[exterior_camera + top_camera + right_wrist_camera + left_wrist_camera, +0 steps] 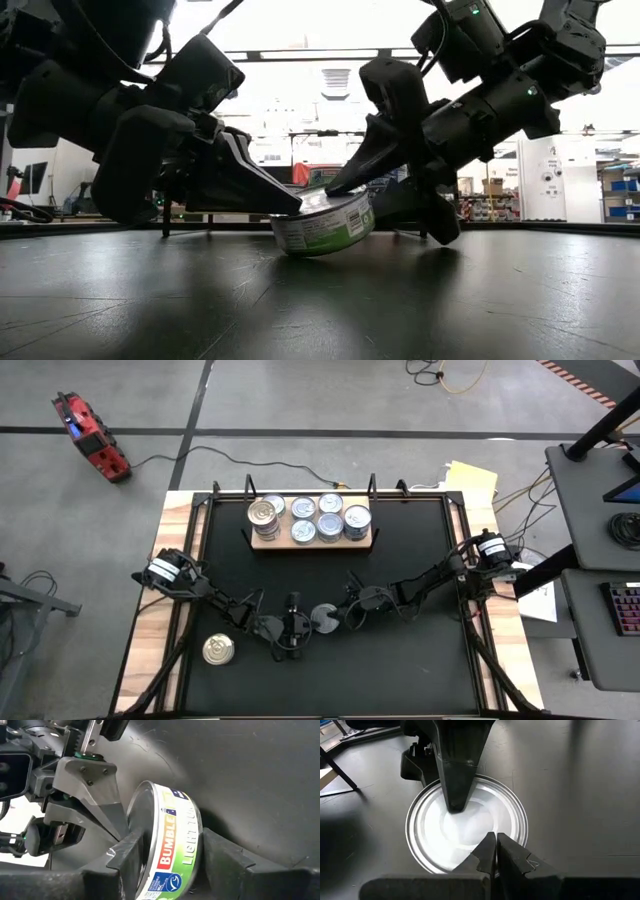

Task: Stack canned seafood by type on shelf
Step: Stack the green tuna can on top of the other green tuna cans on the shelf

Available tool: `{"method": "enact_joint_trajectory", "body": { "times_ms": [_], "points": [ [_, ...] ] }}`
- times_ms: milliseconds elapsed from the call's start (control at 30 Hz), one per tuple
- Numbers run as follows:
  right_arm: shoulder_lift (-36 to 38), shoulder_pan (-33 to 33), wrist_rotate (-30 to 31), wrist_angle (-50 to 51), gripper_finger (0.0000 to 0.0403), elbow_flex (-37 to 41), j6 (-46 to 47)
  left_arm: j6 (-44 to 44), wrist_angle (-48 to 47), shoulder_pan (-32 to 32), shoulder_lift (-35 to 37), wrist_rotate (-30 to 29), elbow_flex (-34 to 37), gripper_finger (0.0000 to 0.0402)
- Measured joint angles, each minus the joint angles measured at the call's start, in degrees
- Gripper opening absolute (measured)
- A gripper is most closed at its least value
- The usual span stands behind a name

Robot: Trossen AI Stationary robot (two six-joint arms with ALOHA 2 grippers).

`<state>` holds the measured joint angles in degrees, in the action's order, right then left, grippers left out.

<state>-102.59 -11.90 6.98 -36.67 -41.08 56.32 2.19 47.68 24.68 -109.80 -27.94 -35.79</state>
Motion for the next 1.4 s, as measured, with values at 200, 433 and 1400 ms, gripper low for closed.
{"method": "enact_joint_trajectory", "body": {
  "times_ms": [200,433,1400],
  "points": [
    [0.0,0.06,-0.34,-2.94,0.0179,0.15,-1.91,0.01,0.04,-0.42,0.07,-0.71,0.0,0.0],
    [0.04,0.26,-1.66,-4.53,0.0141,0.07,-4.29,-0.56,0.48,-0.74,0.04,-2.9,0.04,0.0],
    [20.33,-2.48,6.7,19.76,0.0134,0.88,-15.89,-24.32,-0.18,2.73,6.4,-26.01,-0.16,0.0]
  ]
}}
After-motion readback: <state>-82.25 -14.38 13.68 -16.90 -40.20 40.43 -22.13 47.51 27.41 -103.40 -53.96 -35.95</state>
